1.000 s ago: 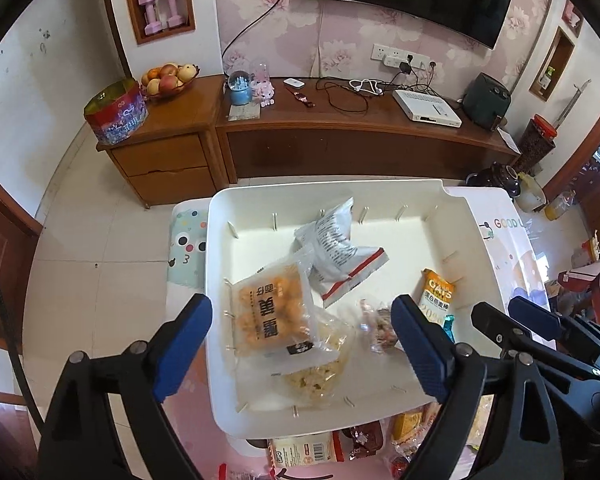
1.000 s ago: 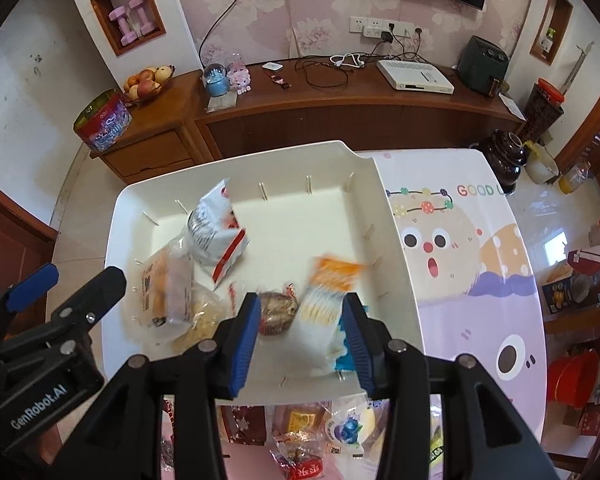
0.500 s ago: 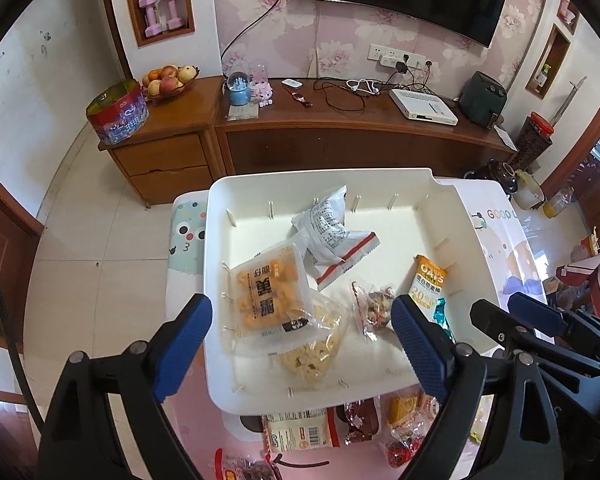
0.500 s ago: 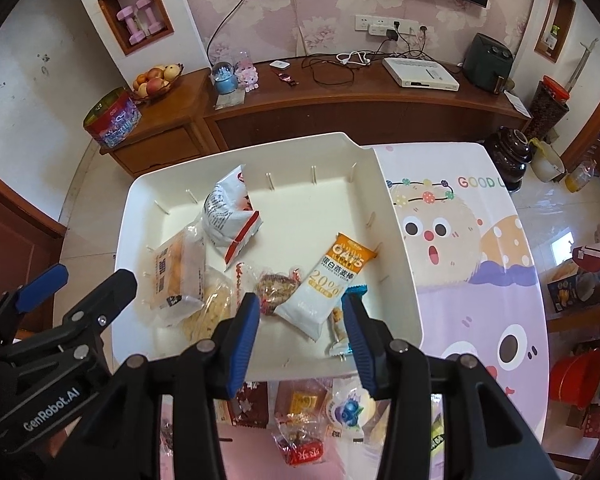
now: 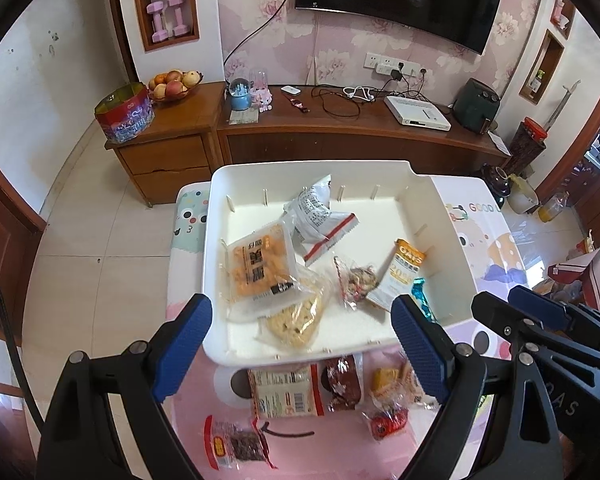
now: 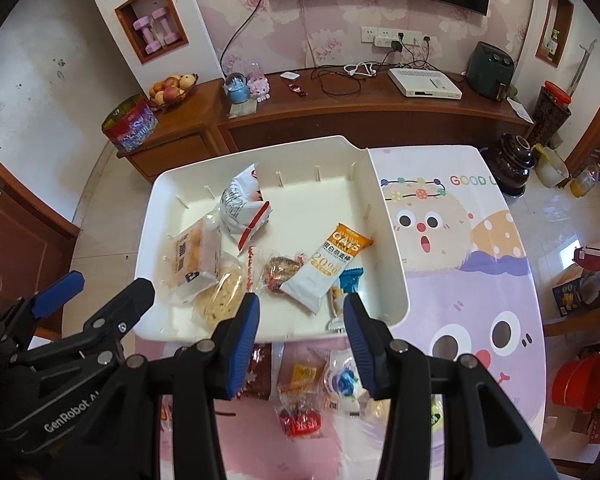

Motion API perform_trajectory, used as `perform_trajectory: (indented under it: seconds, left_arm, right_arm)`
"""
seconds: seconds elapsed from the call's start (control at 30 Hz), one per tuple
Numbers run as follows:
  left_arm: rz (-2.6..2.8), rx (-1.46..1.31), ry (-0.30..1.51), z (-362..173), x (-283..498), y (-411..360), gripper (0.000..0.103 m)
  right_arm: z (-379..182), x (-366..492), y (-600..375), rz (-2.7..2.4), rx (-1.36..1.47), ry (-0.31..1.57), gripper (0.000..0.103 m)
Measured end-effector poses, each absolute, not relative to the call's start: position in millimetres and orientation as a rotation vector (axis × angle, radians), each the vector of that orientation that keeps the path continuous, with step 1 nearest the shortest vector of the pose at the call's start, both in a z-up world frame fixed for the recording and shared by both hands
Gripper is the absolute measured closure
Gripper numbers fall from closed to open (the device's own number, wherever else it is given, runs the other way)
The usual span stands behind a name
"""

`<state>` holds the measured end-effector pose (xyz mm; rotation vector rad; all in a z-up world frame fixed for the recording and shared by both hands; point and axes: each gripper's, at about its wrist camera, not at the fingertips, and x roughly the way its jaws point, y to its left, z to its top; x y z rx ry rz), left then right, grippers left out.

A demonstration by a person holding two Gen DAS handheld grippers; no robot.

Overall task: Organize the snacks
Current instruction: 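Move both grippers back toward the snacks on the table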

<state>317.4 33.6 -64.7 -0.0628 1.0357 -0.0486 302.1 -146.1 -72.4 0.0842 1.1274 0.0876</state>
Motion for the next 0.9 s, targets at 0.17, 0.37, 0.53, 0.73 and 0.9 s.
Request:
perform_trajectory:
  seconds: [0.17, 0.37, 0.53, 0.73, 0.9]
  left_arm:
    - [-0.047, -0.046, 1.003, -53.5, 289.9, 27.9, 0.013]
    - [-0.044, -0.056, 0.99, -48.2, 255.3, 25.7, 0.012]
    - [-0.037, -0.049, 0.981, -52.4, 224.5, 25.6, 0.012]
    - [-0.028, -0.047, 1.012, -73.8, 187.7, 31.8, 0.012]
    - [-0.01, -0.052, 1.076, -107.2, 157.0, 40.1, 0.012]
  right_arm:
    - [-61.8, 281.5, -150.4, 0.111, 0.084, 1.11, 0.059]
    - [-54.7, 251.5, -153.2, 0.145, 0.072, 1.103, 0.059]
    - [-59.7, 221.8, -153.6, 0.178, 0.059, 1.12, 0.059]
    - [-82.7, 186.5, -149.6, 0.207, 0.03, 1.181, 0.059]
    - [-120.3, 161.3, -152.7, 0.203, 0.035, 1.274, 0.059]
